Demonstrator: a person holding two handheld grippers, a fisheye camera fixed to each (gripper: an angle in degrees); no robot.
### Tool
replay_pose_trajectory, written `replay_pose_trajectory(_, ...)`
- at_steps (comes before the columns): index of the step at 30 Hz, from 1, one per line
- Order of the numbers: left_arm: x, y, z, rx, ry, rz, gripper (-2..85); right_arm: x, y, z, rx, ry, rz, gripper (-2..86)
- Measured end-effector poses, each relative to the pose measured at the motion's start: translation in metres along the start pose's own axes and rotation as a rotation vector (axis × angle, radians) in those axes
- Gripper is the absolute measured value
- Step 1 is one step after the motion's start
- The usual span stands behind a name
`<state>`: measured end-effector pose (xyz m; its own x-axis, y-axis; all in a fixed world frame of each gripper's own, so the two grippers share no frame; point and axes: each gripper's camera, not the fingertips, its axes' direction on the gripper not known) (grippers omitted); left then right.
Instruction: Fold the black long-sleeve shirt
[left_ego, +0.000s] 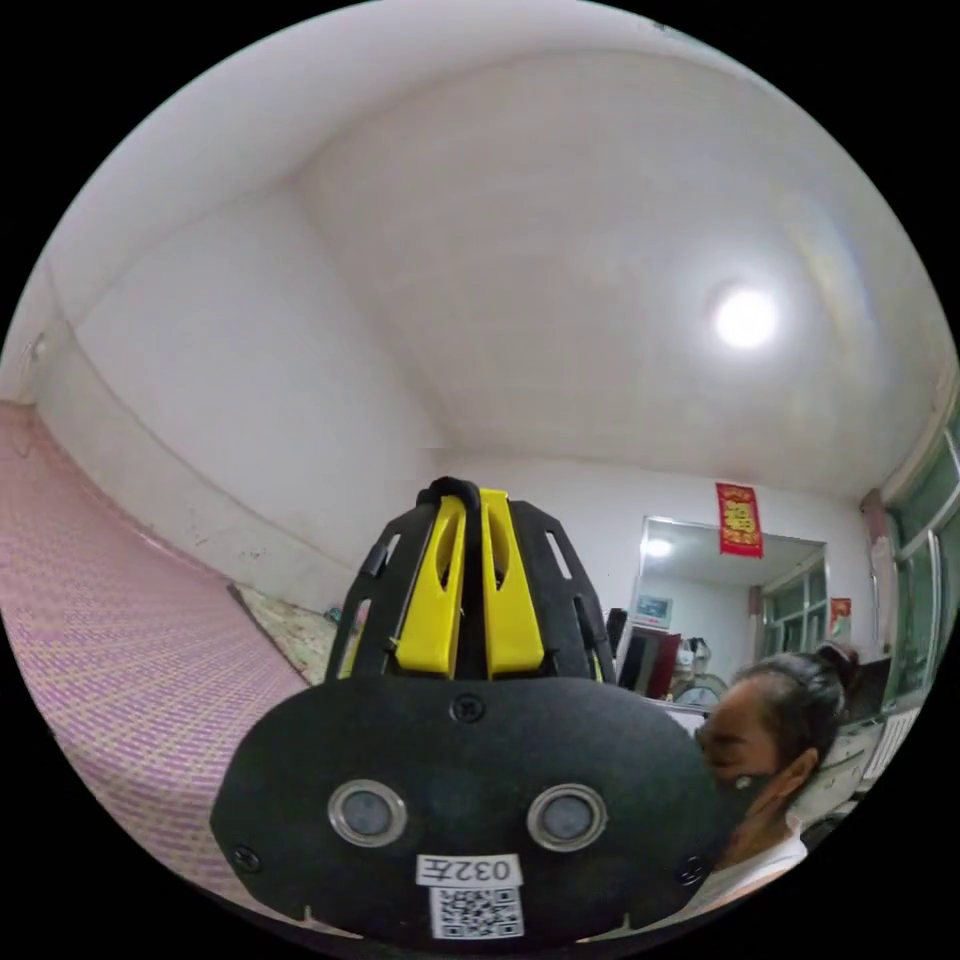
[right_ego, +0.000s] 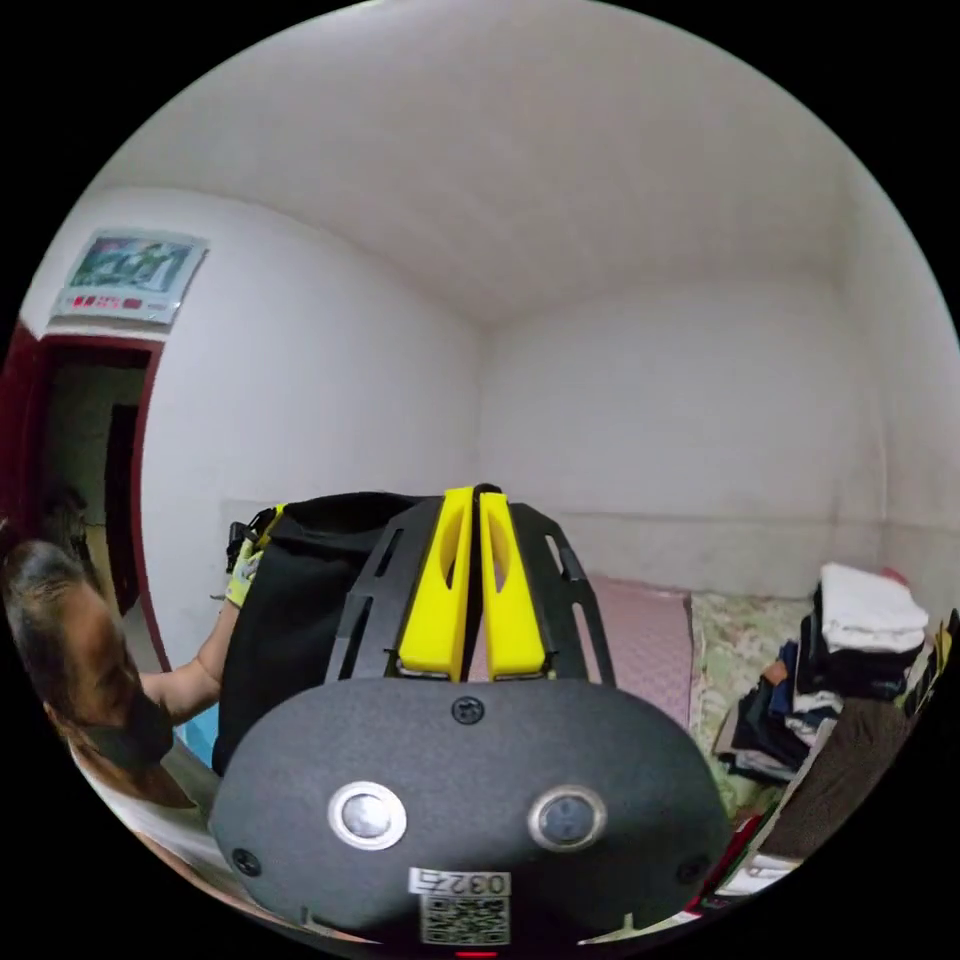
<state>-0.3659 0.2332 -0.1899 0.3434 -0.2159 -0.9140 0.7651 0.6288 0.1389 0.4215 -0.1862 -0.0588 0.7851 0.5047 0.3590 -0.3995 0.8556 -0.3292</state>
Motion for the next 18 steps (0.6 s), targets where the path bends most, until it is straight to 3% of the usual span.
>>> replay_pose_trajectory(4,-0.08,-0.029,0.082,-0.151,-0.266,-0.079,-1.3,0.051,-0.026,0.08,-0.097,0.127,0.115,-1.0)
replay_pose_trajectory(6,-0.082,-0.075,0.109,-0.067,-0.096,-0.204,-1.3,0.02,-0.077,0.067,0.053,0.102,0.038,-1.0)
replay_pose_trajectory(7,-0.065,-0.09,0.114,-0.038,-0.066,-0.161,-1.3,0.004,-0.089,0.06,0.09,0.123,-0.013,-1.0)
replay_pose_trajectory(9,0.033,-0.133,0.109,0.105,-0.047,0.223,-1.5,-0.056,-0.111,0.024,0.29,0.222,-0.203,-1.0)
replay_pose_trajectory(12,0.113,-0.125,0.077,0.251,-0.108,0.534,-1.4,-0.076,-0.109,-0.005,0.36,0.184,-0.28,-1.0)
replay_pose_trajectory(18,0.075,-0.036,0.007,-0.014,-0.05,0.475,-0.8,-0.035,0.003,0.012,0.132,0.0,-0.274,-1.0)
